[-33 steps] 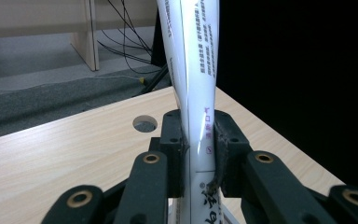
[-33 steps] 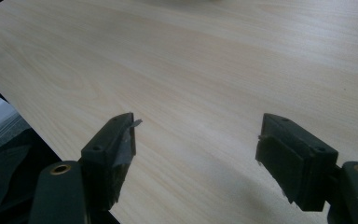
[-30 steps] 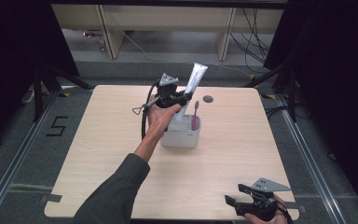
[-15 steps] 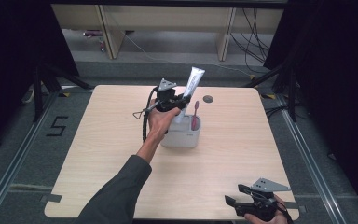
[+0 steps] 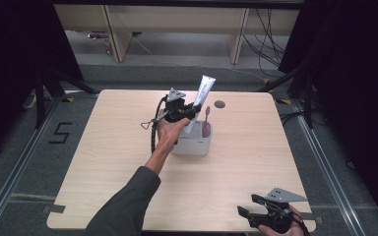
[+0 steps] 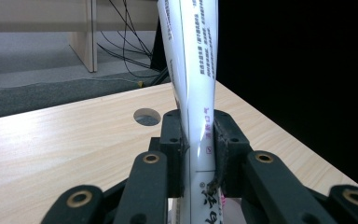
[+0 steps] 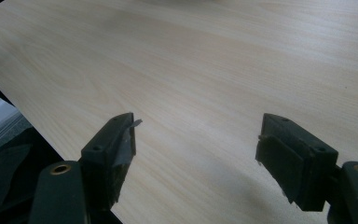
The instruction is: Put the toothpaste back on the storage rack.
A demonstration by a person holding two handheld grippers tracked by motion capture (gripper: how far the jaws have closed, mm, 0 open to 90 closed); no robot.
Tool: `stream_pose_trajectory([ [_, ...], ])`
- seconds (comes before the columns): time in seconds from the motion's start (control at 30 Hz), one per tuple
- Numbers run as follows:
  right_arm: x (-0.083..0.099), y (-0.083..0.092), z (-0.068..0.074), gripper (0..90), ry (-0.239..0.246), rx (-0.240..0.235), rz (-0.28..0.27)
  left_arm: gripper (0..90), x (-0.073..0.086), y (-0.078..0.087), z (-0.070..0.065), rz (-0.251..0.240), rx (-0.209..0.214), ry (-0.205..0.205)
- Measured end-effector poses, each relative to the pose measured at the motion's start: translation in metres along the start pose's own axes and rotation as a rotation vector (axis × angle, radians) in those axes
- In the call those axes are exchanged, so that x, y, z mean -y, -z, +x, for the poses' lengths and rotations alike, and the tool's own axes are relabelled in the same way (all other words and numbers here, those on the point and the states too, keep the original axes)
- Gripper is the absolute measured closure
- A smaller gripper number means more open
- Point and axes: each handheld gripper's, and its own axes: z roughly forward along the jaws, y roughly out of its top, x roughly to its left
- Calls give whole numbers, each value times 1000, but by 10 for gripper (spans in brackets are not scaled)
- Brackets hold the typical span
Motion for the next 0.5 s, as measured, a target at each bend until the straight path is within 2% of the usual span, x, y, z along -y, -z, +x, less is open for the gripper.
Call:
stream_pose_trajectory([
  [0.03,0,0,-1,280,19,4,-3,758,1,0,1,0,-2,-3],
  [0.07,0,-1,1,280,-21,-13,-1,758,2,1,1,-1,-3,-4],
  [0.2,0,-1,1,280,-26,-15,3,758,4,2,2,-9,-3,6],
  [0.23,0,0,-1,280,19,1,-2,757,5,2,2,-7,-4,3],
  [0.27,0,0,-1,280,20,3,3,757,6,2,2,-6,-5,4],
  [0.3,0,0,1,280,-14,-9,10,757,7,2,2,-4,-7,1],
  [0.4,0,0,1,280,-10,-10,0,757,10,2,4,-4,-9,3],
  [0.5,0,-1,1,280,-26,-14,3,757,14,3,6,0,-16,2],
])
